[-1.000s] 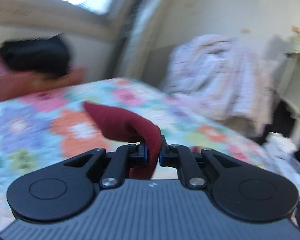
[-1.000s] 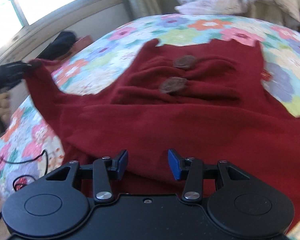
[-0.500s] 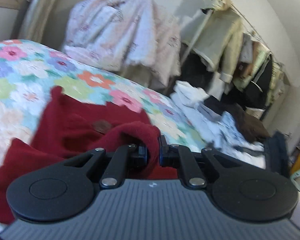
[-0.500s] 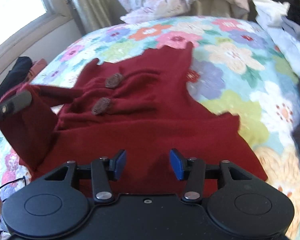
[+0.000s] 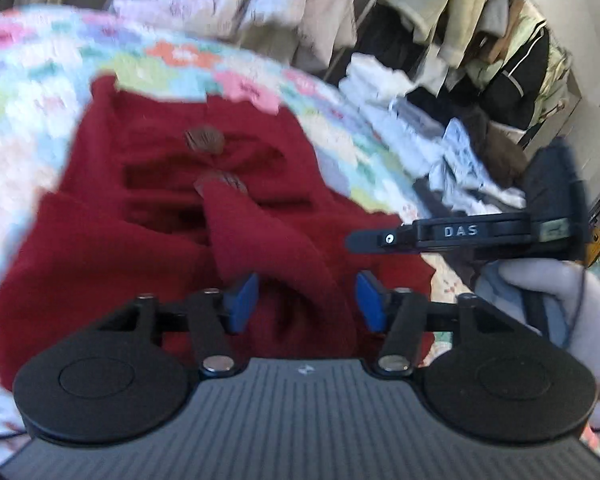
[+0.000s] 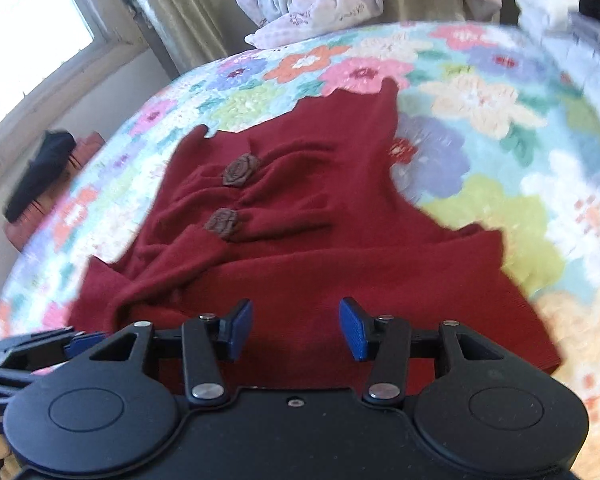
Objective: Fold clothes
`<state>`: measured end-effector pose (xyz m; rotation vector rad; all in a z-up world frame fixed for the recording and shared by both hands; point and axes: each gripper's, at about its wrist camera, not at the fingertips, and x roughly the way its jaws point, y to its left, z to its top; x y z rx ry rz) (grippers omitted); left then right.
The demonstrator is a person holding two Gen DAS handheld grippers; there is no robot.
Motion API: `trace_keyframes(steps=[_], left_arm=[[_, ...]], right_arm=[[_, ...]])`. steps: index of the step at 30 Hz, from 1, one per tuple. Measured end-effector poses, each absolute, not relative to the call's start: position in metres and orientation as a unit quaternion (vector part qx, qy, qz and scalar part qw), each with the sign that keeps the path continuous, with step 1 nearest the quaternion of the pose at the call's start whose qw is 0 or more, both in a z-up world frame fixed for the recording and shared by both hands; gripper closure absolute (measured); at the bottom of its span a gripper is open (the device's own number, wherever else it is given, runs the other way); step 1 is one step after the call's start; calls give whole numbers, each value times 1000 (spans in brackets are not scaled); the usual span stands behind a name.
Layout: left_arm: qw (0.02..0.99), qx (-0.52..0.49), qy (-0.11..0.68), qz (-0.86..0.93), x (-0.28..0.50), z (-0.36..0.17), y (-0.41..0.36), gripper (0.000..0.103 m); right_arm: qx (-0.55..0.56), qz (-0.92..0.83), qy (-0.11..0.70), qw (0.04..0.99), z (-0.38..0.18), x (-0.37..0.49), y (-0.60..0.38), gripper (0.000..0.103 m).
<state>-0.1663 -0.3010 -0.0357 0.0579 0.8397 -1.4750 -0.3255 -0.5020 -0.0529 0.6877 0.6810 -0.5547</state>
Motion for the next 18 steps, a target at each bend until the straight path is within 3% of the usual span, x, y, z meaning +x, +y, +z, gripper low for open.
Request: trace_keyframes(steps=[6, 11, 15, 17, 18], left_arm=[[708, 60, 322, -626, -139, -27, -288, 44], [730, 109, 352, -575, -113, -44, -289, 44], [725, 136, 368, -567, -103, -52, -289, 44], [721, 127, 385, -562, -98, -56, -288, 44], [719, 124, 395, -558, -96, -59, -288, 44]], right_arm=[[409, -184, 281, 849, -58, -310, -508, 49], [408, -139, 277, 859, -51, -285, -495, 49], [456, -117, 281, 836, -76, -259, -496, 45], [441, -126, 281, 843, -83, -251, -494, 69], [423, -134, 269, 855, -79, -253, -493, 94]])
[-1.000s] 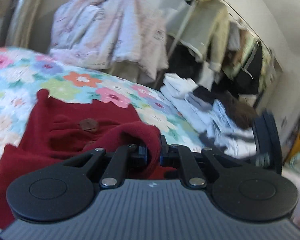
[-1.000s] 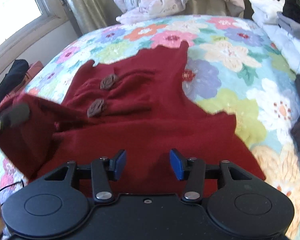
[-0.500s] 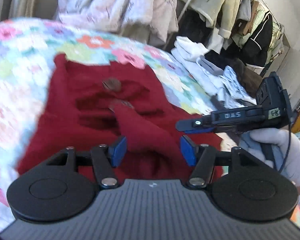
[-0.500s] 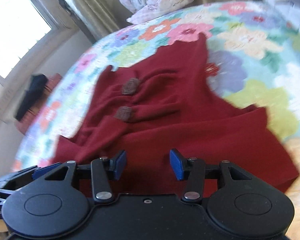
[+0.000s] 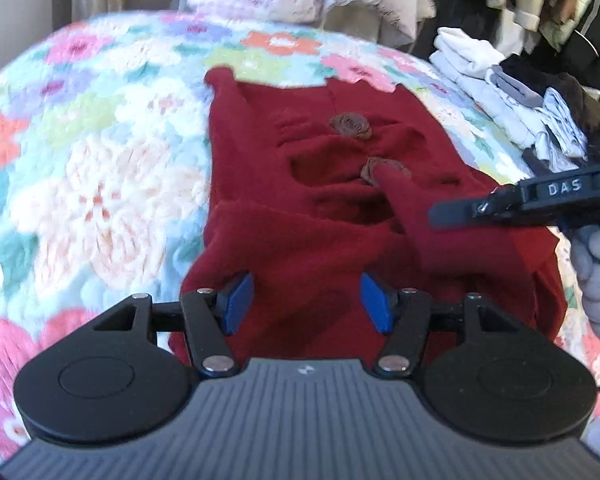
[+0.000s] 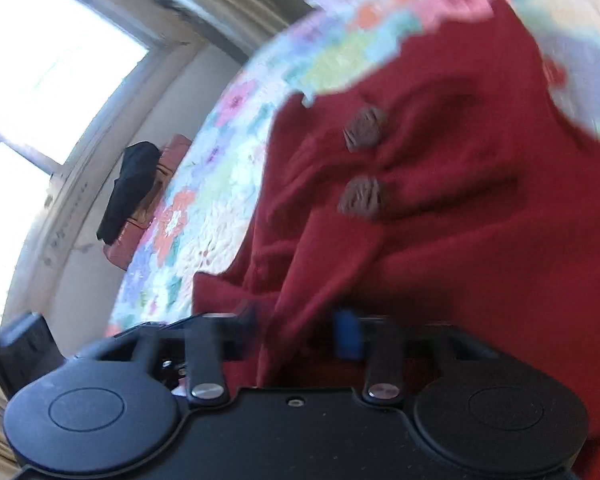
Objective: Fold clothes
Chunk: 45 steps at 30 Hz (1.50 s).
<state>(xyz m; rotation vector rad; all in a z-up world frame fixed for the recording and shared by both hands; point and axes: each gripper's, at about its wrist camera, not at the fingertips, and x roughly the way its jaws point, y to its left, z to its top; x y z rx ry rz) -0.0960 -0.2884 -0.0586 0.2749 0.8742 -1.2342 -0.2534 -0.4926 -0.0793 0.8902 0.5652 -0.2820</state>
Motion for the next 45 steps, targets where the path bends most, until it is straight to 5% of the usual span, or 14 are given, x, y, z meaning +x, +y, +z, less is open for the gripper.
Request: trace_keyframes(steps=[6, 12, 19, 24, 29, 34, 36, 42, 45], left_arm=[[732, 161, 392, -533, -101, -64, -290, 44], [738, 190, 382, -523, -108, -61, -290, 44], [740, 202, 382, -516, -109, -58, -287, 44], [742, 218, 377, -509, -112, -57, -289, 43], [746, 220, 369, -509, -115, -52, -286, 43], [755, 210, 290, -550, -128, -29, -279, 42], [749, 210, 254, -574, -133, -17, -277, 40], [687, 177, 263, -654, -138, -15, -277, 40], [659, 238, 182, -690, -162, -28, -275, 42]], right_arm=[[278, -237, 191, 911, -22, -306, -481, 95], [189, -376, 231, 877, -8, -359, -465, 95], [167, -391, 296, 856, -36, -356, -455, 95], [122, -374, 246, 886, -4, -367, -448, 97], [147, -398, 262, 867, -35, -376, -464, 97], [166, -414, 274, 852, -65, -387, -484, 96], [178, -410, 293, 845, -75, -387, -487, 92], [170, -420, 342, 823, -82, -395, -490, 49], [130, -424, 370, 816, -77, -404, -477, 49]])
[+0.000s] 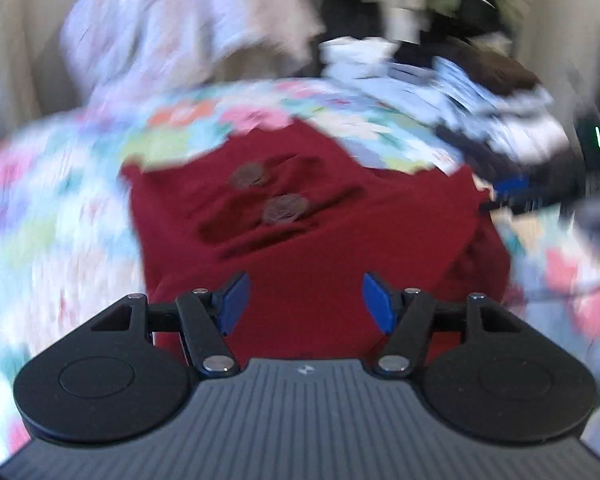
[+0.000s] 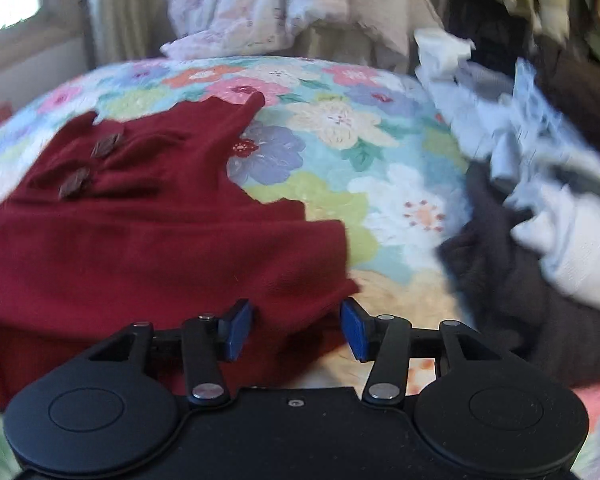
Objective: Fold clothes
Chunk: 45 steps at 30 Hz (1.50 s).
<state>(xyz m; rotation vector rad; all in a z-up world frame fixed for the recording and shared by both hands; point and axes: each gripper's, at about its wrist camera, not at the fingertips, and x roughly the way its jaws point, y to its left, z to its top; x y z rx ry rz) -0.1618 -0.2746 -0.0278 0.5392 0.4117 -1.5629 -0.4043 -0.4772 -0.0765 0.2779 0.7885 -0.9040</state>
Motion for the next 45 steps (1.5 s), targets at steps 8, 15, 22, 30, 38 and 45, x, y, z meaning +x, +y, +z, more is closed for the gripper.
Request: trace_keyframes(steps=[8, 15, 22, 30, 38, 45], left_arm=[[582, 269, 170, -748, -173, -44, -258, 41], [549, 314, 137, -762, -203, -50, -248, 38], [518, 450, 36, -727, -256, -77, -248, 37], [523, 503, 29, -688, -265, -90, -276, 95], [557, 483, 61, -673, -253, -90, -283, 67], [593, 459, 77, -657, -237, -73, -296, 96]], right_arm=[[-1, -288, 399, 871, -60, -411, -401, 47], [-128, -254, 452, 845, -97, -406, -371, 47], [-231, -226, 466, 823, -105, -383, -360, 46], [-371, -203, 452, 785, -127, -368, -349, 26], [-301, -199, 435, 825, -112, -341, -403, 48], [-219, -213, 410, 860, -63, -322, -434, 89]])
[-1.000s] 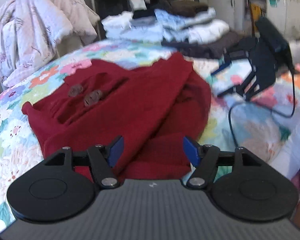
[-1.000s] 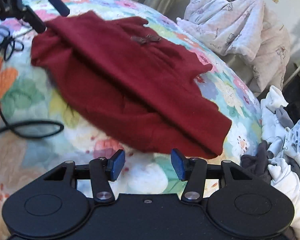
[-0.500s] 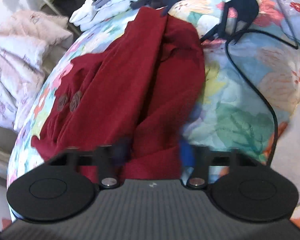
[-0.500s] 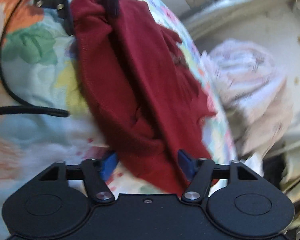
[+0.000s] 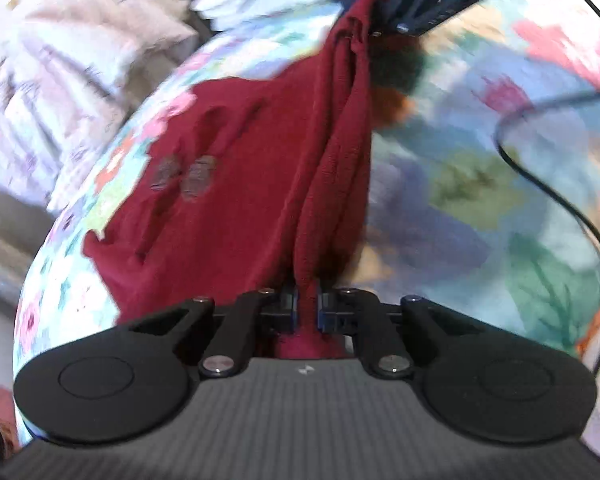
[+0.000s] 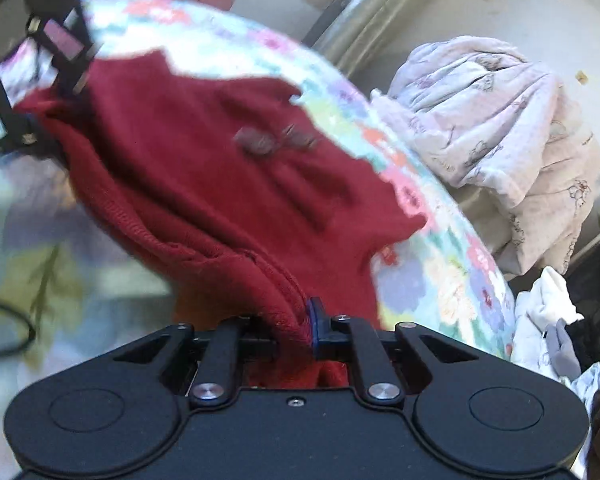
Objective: Fold clothes
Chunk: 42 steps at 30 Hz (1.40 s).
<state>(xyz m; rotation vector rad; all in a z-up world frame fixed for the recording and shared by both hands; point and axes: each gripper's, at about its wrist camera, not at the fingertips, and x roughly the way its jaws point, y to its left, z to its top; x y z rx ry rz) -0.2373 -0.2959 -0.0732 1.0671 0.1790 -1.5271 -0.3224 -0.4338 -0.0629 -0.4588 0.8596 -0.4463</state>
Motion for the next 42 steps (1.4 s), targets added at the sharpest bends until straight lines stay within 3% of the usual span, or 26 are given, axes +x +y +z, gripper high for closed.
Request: trace_keyframes(steps=[9, 23, 25, 27, 28, 30, 31, 34, 38, 42], left_arm=[[619, 403, 114, -664, -147, -20, -360, 96], [682, 379, 154, -607, -4, -24, -530, 96], [686, 375, 165, -601, 5, -31, -543, 89], [678, 390, 197, -592, 14, -46, -557, 62], [685, 395, 203, -578, 18, -54, -562, 58], [698, 386, 225, -559, 29, -65, -564, 54], [705, 372, 241, -554, 36, -69, -563, 54], [722, 297, 287, -556, 58, -62, -547, 51], [748, 240, 285, -549, 62, -37, -514, 50], [764, 176, 272, -558, 47, -11, -465, 39]], right_arm=[[-260, -151, 411, 861, -5, -262, -492, 89], [-160, -147, 469, 856, -31, -123, -658, 92], [-148, -148, 473, 856, -32, -115, -671, 92], [-90, -149, 496, 851, -40, -107, -694, 90], [-60, -153, 506, 847, -46, -105, -706, 78], [-8, -174, 524, 833, -61, -103, -726, 60], [4, -186, 520, 834, -65, -106, -731, 56], [42, -212, 500, 838, -65, -116, -740, 52], [67, -273, 456, 844, -37, -138, -733, 51], [43, -255, 370, 892, 1, -174, -679, 48]])
